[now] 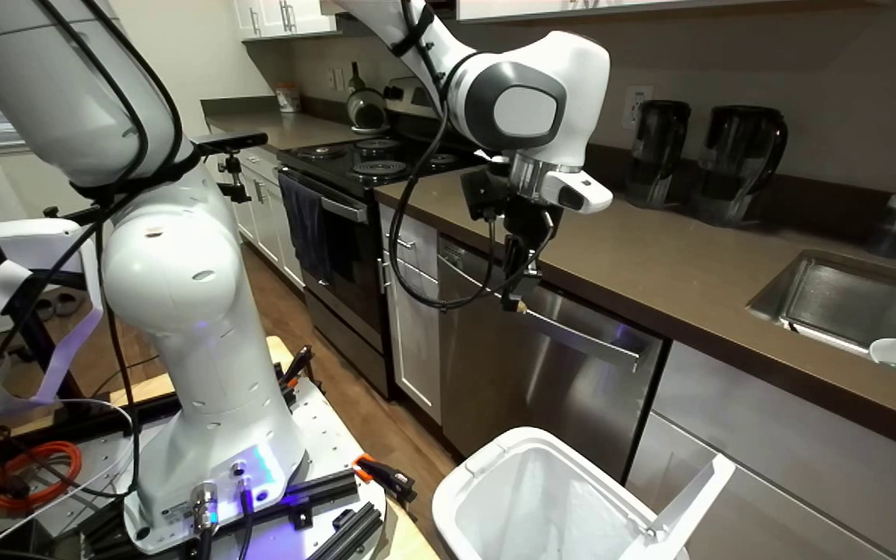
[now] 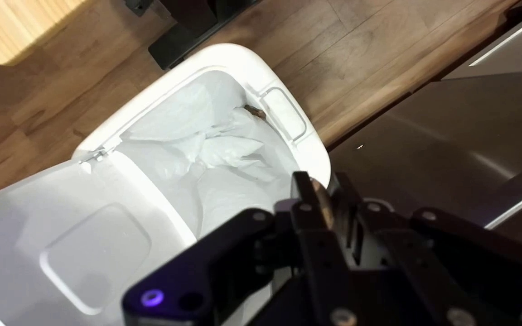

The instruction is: Pick up the garlic from the counter and discard it in the bin

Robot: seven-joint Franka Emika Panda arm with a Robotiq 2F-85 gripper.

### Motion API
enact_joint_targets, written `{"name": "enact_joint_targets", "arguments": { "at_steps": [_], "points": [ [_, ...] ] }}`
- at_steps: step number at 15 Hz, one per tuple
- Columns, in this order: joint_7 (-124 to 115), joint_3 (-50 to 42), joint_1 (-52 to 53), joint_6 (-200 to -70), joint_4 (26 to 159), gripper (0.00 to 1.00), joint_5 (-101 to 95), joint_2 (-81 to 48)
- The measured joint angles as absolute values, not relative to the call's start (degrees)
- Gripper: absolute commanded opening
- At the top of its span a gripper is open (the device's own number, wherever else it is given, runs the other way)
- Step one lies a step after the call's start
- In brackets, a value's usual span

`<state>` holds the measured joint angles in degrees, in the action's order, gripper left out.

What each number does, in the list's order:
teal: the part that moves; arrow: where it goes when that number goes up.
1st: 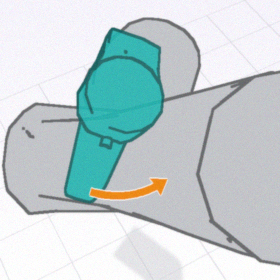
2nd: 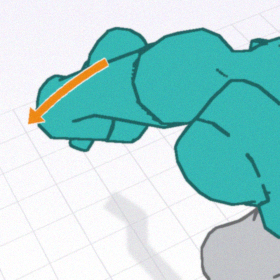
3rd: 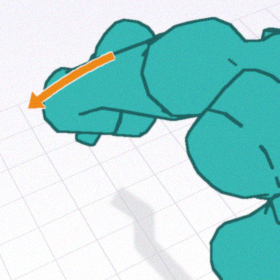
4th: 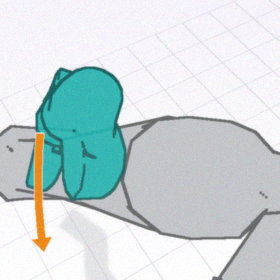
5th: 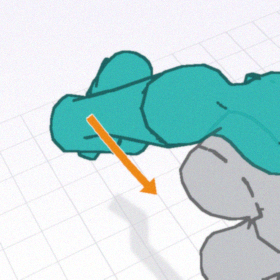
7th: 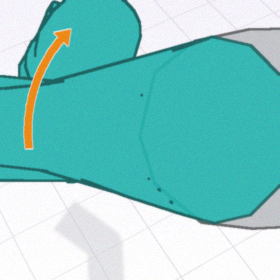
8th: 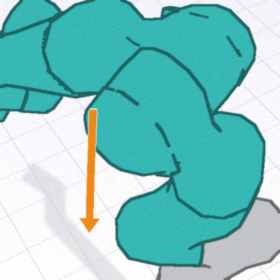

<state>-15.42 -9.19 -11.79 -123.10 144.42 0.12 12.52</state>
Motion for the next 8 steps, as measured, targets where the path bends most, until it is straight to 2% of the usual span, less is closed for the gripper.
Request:
{"name": "enact_joint_targets", "arguments": {
  "at_steps": [8],
  "points": [
    [-22.1, -8.5, -11.9, -121.5, 144.3, 0.07, -3.9, 12.8]
  ]
}}
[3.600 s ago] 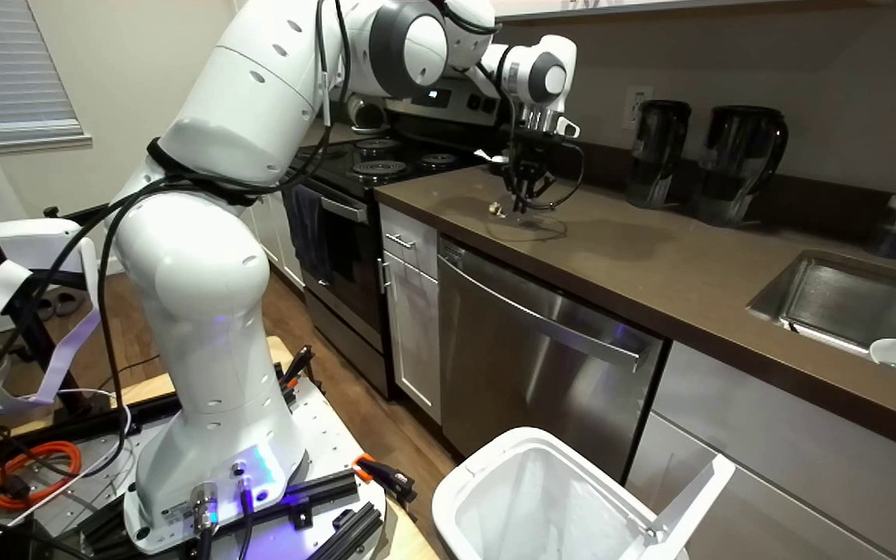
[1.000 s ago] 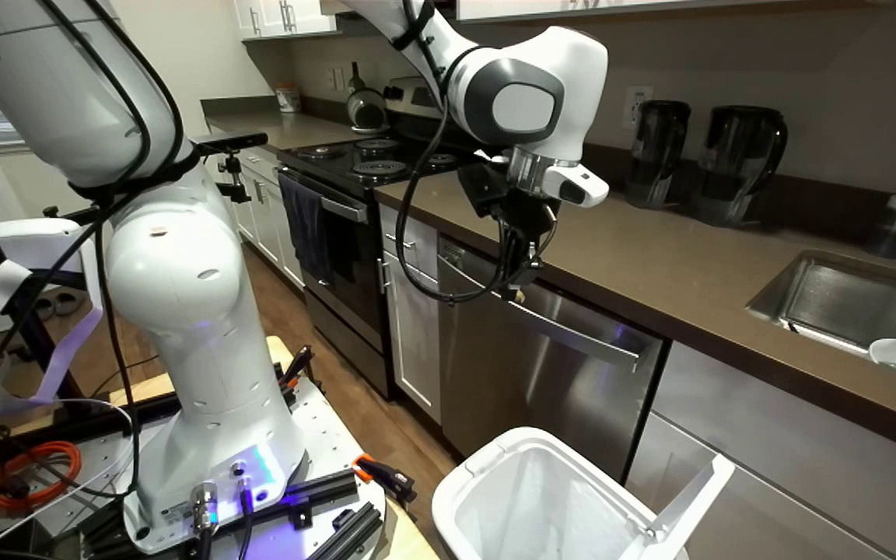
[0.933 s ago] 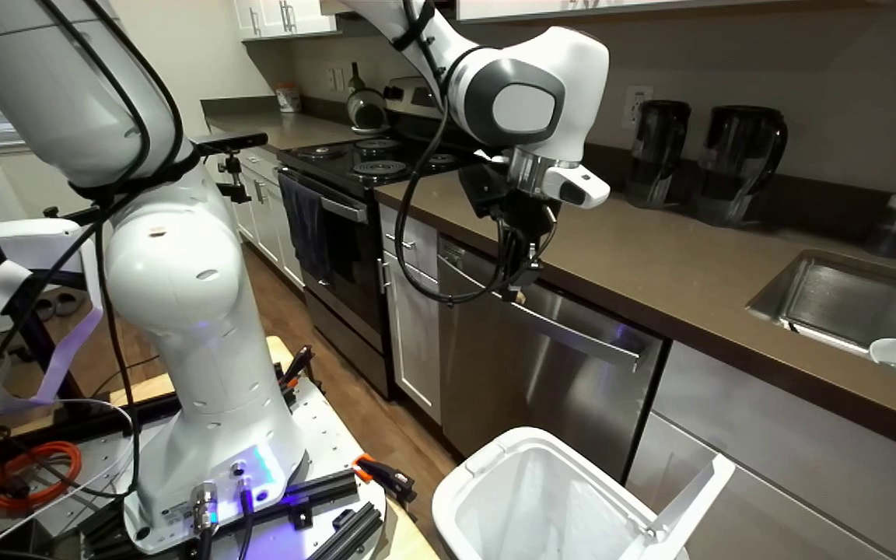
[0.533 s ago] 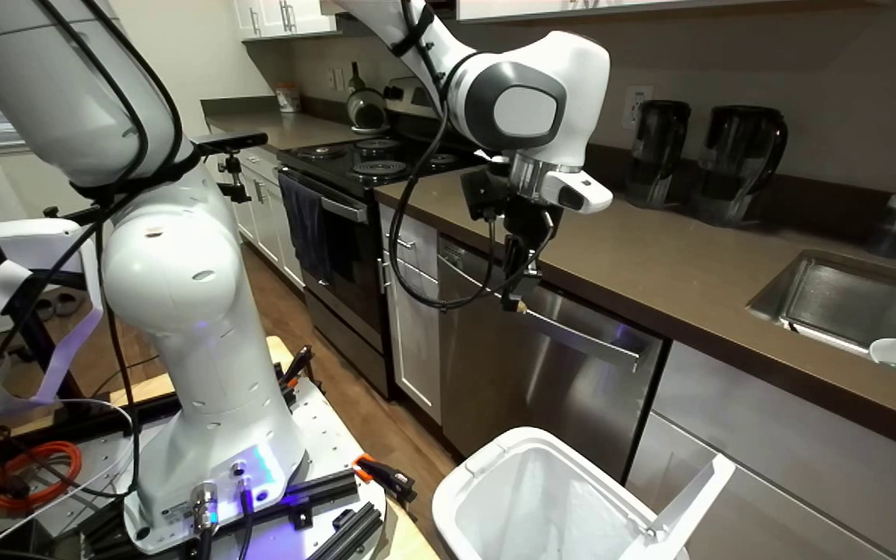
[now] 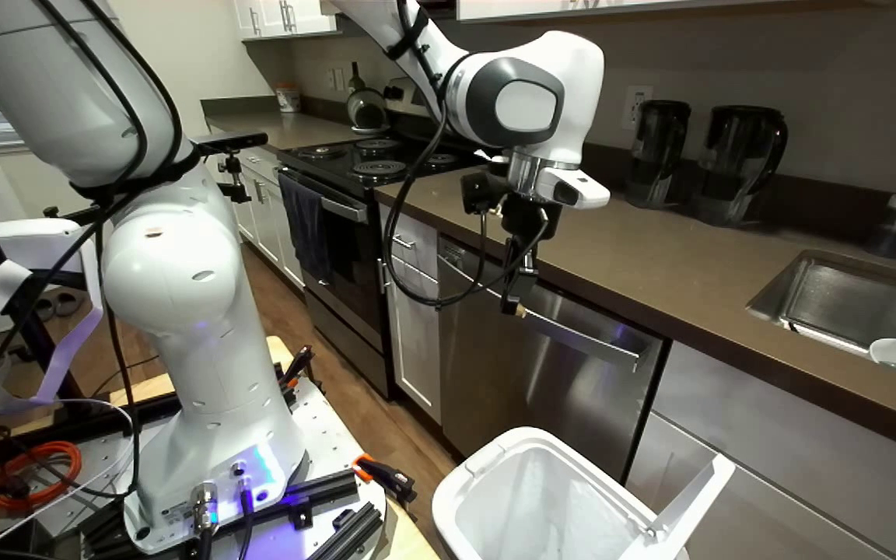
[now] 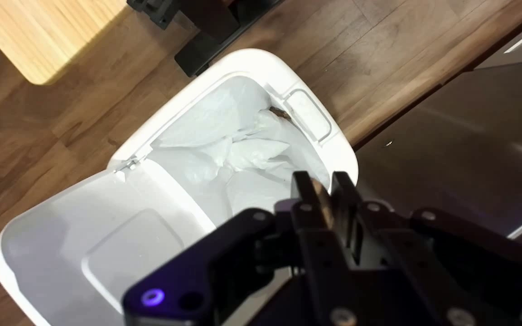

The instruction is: Pick up the garlic from the counter and discard it in the bin

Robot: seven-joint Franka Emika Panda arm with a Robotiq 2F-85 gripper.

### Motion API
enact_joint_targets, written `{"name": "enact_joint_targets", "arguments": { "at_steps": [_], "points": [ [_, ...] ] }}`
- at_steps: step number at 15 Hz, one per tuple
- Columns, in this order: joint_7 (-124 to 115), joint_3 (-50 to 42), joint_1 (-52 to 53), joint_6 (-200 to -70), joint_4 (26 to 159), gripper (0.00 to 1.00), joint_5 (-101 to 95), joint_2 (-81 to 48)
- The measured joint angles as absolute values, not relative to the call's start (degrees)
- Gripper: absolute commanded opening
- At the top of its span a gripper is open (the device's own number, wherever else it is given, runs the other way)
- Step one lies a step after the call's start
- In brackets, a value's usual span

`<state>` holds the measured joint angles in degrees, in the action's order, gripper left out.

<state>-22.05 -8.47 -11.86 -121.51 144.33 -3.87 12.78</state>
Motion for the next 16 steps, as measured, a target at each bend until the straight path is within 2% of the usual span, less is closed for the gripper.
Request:
{"name": "enact_joint_targets", "arguments": {
  "at_steps": [5, 6, 7, 16],
  "points": [
    [-24.2, -8.1, -11.9, -119.6, 144.2, 0.07, -4.2, 13.4],
    [-24.4, -8.1, -11.9, -119.3, 144.2, 0.40, -4.2, 13.4],
    [-24.8, -8.1, -11.9, -119.1, 144.2, 0.40, -4.2, 13.5],
    [-26.4, -8.0, -11.7, -118.8, 142.9, 0.97, -4.1, 13.5]
  ]
}}
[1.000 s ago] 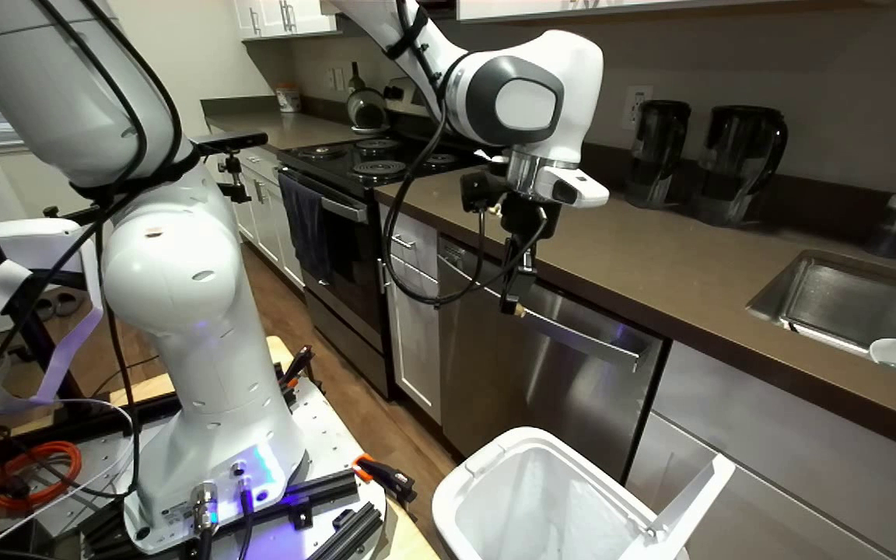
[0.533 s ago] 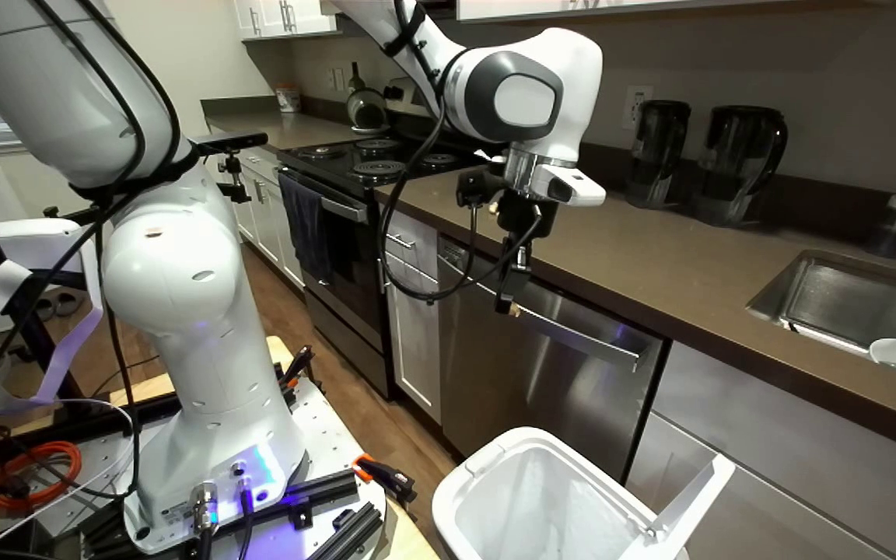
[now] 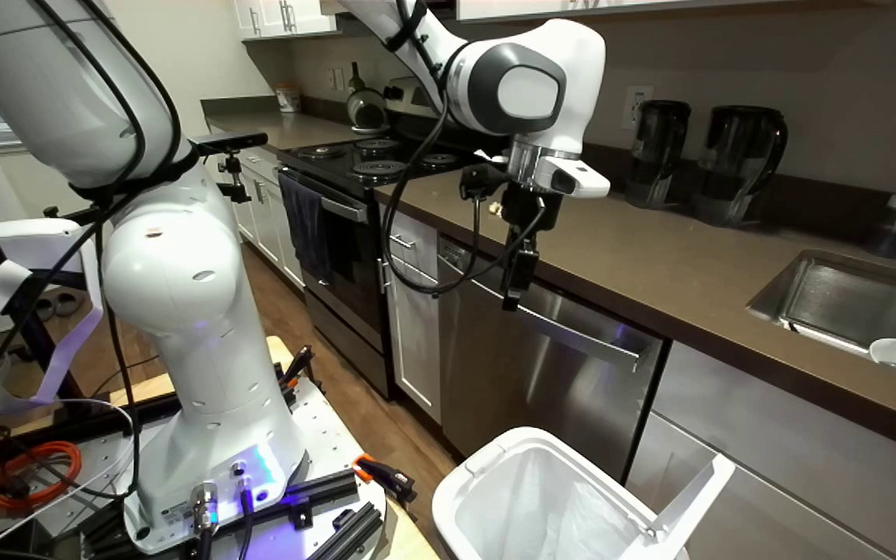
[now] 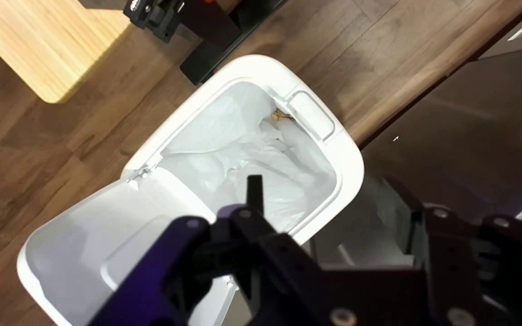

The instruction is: Pick up the garlic from the counter and discard it in the bin

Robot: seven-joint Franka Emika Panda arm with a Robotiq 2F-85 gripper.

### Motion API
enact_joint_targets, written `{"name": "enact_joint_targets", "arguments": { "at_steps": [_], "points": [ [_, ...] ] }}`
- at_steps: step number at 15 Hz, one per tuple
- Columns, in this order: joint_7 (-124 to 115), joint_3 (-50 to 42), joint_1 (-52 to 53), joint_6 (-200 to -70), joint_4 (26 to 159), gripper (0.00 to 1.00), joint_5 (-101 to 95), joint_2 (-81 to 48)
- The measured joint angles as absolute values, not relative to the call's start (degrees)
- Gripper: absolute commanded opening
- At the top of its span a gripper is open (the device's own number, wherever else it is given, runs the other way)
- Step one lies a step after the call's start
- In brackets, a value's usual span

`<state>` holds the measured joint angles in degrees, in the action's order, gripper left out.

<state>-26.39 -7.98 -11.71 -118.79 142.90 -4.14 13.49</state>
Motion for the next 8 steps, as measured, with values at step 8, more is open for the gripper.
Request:
{"name": "enact_joint_targets", "arguments": {
  "at_steps": [8],
  "points": [
    [-21.5, -4.0, -7.5, -120.9, 134.4, 1.00, -4.1, 12.2]
  ]
}}
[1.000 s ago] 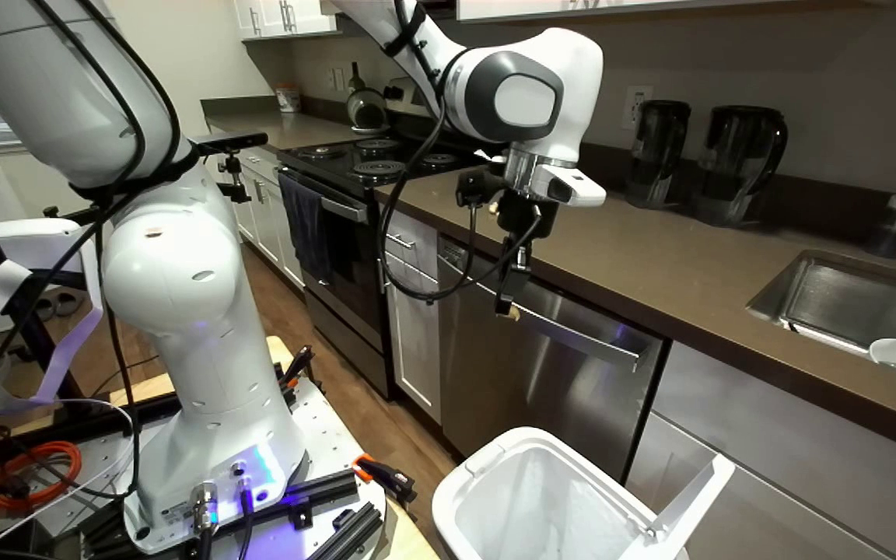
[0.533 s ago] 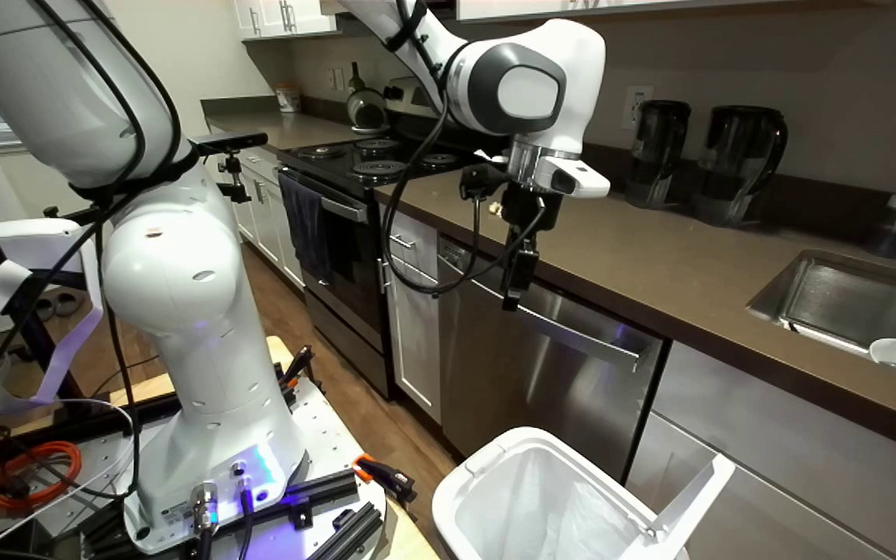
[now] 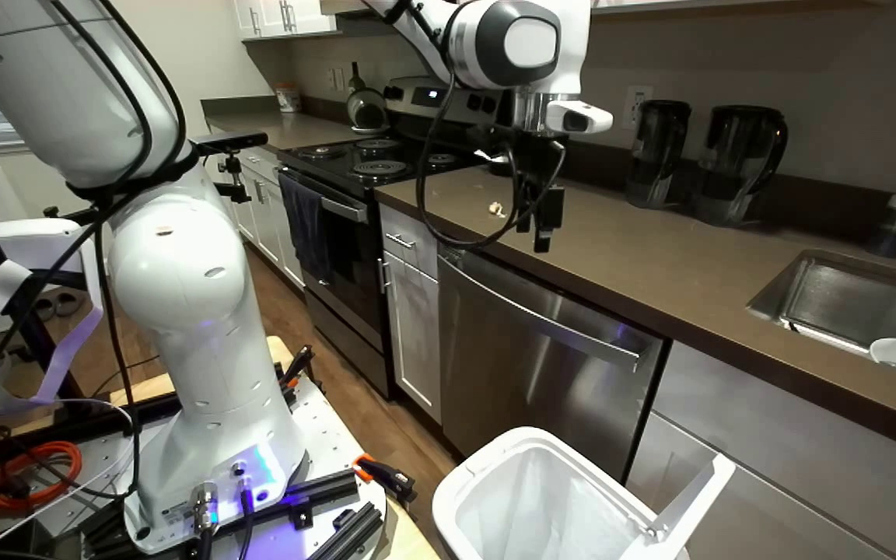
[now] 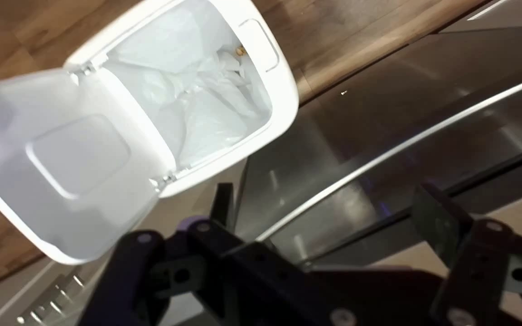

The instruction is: Pick up the garlic from the counter and discard it in the bin

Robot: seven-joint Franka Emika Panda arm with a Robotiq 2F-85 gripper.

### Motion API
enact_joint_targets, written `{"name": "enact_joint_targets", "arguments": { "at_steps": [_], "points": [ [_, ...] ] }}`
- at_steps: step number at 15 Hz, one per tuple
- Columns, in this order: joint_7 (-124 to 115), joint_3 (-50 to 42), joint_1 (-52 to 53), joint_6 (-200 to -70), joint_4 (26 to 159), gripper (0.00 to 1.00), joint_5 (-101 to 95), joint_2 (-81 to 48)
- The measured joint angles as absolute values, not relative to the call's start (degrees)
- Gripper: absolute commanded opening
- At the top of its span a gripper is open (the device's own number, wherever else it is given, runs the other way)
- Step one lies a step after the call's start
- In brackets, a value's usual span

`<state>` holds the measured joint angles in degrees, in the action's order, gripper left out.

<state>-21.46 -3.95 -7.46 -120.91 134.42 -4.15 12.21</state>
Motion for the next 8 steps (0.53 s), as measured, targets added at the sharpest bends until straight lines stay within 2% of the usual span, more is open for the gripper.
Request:
{"name": "enact_joint_targets", "arguments": {
  "at_steps": [8],
  "points": [
    [-7.7, 0.0, -0.5, -121.6, 116.8, 1.00, -4.2, -1.2]
  ]
}}
